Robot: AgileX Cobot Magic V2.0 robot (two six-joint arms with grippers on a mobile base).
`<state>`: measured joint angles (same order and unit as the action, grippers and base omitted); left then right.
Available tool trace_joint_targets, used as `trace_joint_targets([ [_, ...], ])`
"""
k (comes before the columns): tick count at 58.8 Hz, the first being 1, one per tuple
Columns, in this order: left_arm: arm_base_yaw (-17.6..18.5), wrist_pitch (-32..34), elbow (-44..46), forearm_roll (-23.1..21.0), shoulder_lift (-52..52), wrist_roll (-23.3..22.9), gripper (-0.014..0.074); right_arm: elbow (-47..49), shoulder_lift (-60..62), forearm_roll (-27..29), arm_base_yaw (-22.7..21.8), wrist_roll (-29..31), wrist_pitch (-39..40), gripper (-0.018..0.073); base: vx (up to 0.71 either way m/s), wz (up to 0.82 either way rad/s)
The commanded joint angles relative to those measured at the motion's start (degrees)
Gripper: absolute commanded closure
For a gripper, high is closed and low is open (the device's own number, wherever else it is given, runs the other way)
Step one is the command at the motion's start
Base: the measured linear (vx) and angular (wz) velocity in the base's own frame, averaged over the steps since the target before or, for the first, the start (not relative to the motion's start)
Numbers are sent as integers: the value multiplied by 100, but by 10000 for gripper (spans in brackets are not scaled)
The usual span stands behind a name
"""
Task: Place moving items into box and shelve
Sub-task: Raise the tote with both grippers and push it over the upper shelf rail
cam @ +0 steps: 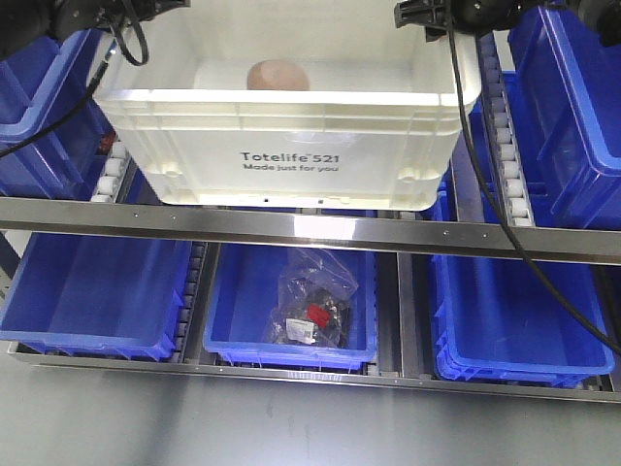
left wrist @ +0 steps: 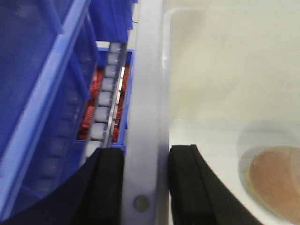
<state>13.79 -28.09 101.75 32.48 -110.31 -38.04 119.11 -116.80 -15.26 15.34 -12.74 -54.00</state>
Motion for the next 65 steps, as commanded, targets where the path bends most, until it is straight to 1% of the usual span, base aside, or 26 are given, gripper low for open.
trace_joint_targets([
  [1, 65, 907, 231, 287, 445, -61, 594, 250, 464, -545, -8, -295, 656, 564, 0, 0],
  [13, 68, 1308, 231, 287, 386, -56, 594, 250, 366, -520, -8, -334, 771, 564, 0, 0],
  [33, 68, 1278, 231, 287, 190, -50, 594, 250, 70, -534, -8, -374, 714, 564, 0, 0],
  [44, 68, 1514, 231, 287, 146, -50, 594, 250, 61, -631, -15, -391, 911, 564, 0, 0],
  [52, 68, 1640, 231, 287, 76, -50, 594, 250, 61, -649, -166, -602, 1031, 564, 0, 0],
  [61, 68, 1716, 231, 287, 46, -50, 594, 250, 61, -506, -385, -602, 1038, 564, 0, 0],
  [65, 68, 1758, 231, 353, 46, -50, 594, 250, 61, -441, -423, -602, 1105, 564, 0, 0],
])
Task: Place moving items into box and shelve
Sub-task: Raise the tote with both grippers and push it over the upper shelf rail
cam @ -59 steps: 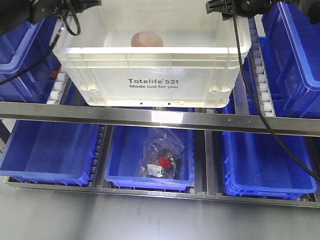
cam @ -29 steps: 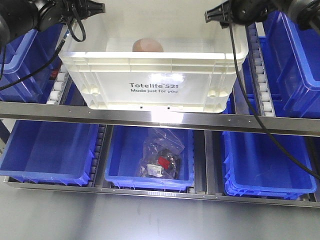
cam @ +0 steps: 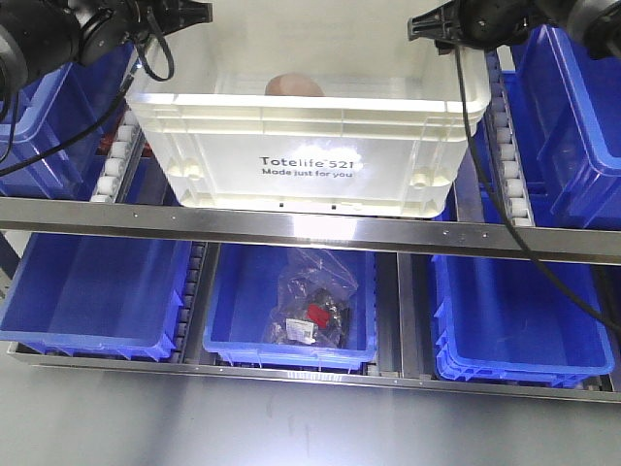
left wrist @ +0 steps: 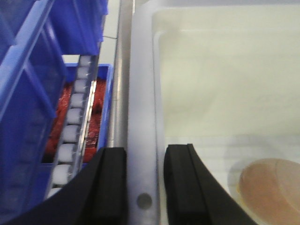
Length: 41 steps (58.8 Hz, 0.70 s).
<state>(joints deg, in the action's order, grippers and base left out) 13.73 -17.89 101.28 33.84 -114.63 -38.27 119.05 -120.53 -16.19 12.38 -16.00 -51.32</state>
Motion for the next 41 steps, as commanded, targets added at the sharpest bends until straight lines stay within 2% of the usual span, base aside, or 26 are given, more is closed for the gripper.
trace_joint_targets([
  [1, 73, 759, 278, 231, 477, -28, 594, 255, 433, -332, -147, -275, 854, 564, 0, 0],
  [19, 57, 869, 305, 394, 466, -23, 594, 255, 415, 12, -160, -262, 1183, 564, 0, 0],
  [41, 52, 848, 343, 394, 172, -29, 594, 255, 159, 19, -160, -235, 1121, 563, 0, 0],
])
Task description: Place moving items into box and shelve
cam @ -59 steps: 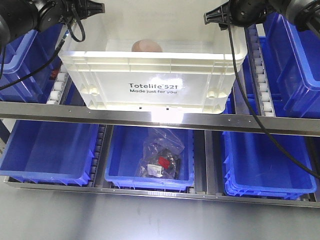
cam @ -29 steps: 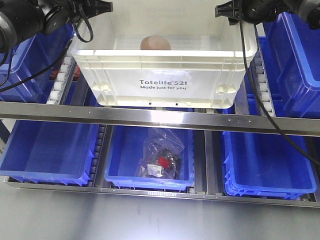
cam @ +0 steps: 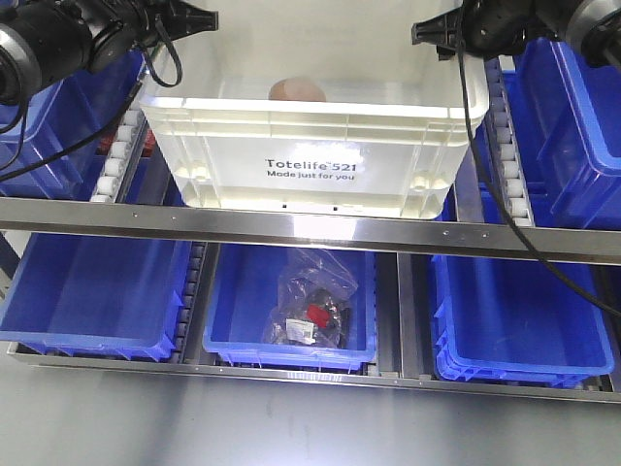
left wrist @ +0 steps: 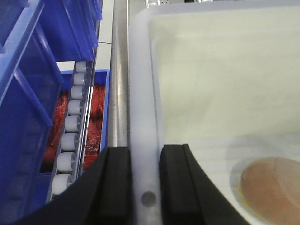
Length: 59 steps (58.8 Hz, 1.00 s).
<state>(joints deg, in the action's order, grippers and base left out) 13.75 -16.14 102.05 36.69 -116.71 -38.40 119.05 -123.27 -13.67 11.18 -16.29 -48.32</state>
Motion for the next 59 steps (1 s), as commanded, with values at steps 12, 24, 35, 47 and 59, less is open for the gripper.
trace_joint_targets([
  [12, 51, 792, 265, 109, 341, -28, 594, 255, 402, -245, -39, -188, 919, 563, 0, 0],
  [24, -44, 976, 265, 103, 341, -33, 594, 255, 389, -245, -39, -188, 1128, 563, 0, 0],
  [35, -79, 995, 265, 99, 341, -33, 594, 255, 300, -245, -39, -188, 1056, 563, 0, 0],
  [47, -58, 1256, 265, 12, 341, -33, 594, 255, 259, -463, -39, -188, 906, 563, 0, 0],
  [59, -53, 1259, 265, -396, 341, -28, 592, 255, 259, -703, -39, -188, 783, 559, 0, 0],
])
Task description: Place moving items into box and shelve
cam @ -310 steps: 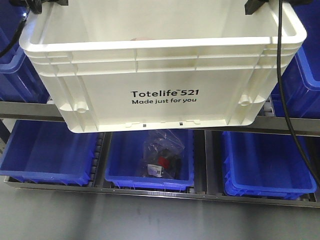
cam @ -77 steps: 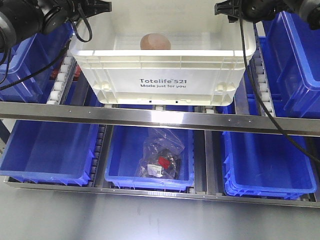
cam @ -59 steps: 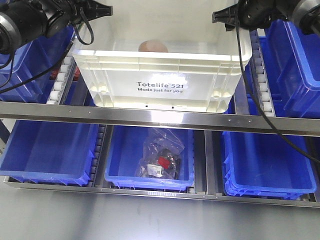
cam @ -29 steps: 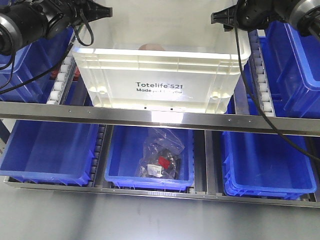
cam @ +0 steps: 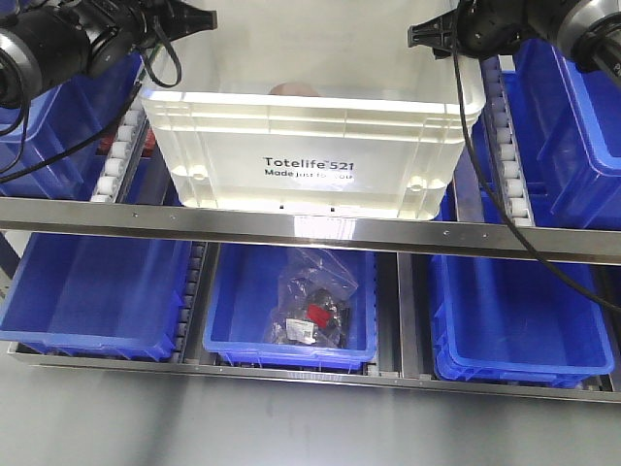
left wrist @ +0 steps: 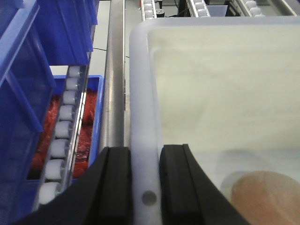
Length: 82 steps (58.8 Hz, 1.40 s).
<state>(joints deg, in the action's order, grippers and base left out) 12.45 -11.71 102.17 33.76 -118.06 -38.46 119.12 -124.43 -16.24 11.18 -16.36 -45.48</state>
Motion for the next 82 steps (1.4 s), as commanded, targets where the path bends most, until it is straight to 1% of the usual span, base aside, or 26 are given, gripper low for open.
trace_joint_targets([
  [1, 77, 816, 253, -103, 476, -22, 592, 248, 381, -446, -39, -181, 505, 559, 0, 0],
  [12, 77, 797, 253, -97, 476, -5, 581, 248, 396, -446, -39, -181, 558, 554, 0, 0],
  [24, 77, 752, 253, -85, 476, -5, 523, 248, 396, -438, -39, -181, 540, 517, 0, 0],
  [32, 71, 719, 253, -54, 476, -5, 420, 248, 396, -438, -39, -203, 513, 459, 0, 0],
  [42, 71, 560, 253, -54, 481, -5, 230, 248, 396, -444, -39, -247, 506, 346, 0, 0],
  [45, 71, 518, 253, -54, 486, -5, 184, 248, 396, -444, -39, -269, 518, 319, 0, 0],
  [52, 71, 431, 253, -54, 497, -4, 111, 248, 396, -444, -39, -269, 547, 272, 0, 0],
  [57, 71, 429, 253, -54, 521, -4, 92, 248, 396, -444, -39, -269, 547, 252, 0, 0],
  [67, 71, 325, 253, -54, 527, 2, 91, 248, 396, -451, -39, -269, 547, 216, 0, 0],
  [78, 71, 150, 253, -54, 527, 23, 92, 248, 396, -493, -44, -244, 542, 118, 0, 0],
  [82, 71, 148, 253, -54, 535, 23, 94, 248, 396, -578, -44, -197, 558, 102, 0, 0],
])
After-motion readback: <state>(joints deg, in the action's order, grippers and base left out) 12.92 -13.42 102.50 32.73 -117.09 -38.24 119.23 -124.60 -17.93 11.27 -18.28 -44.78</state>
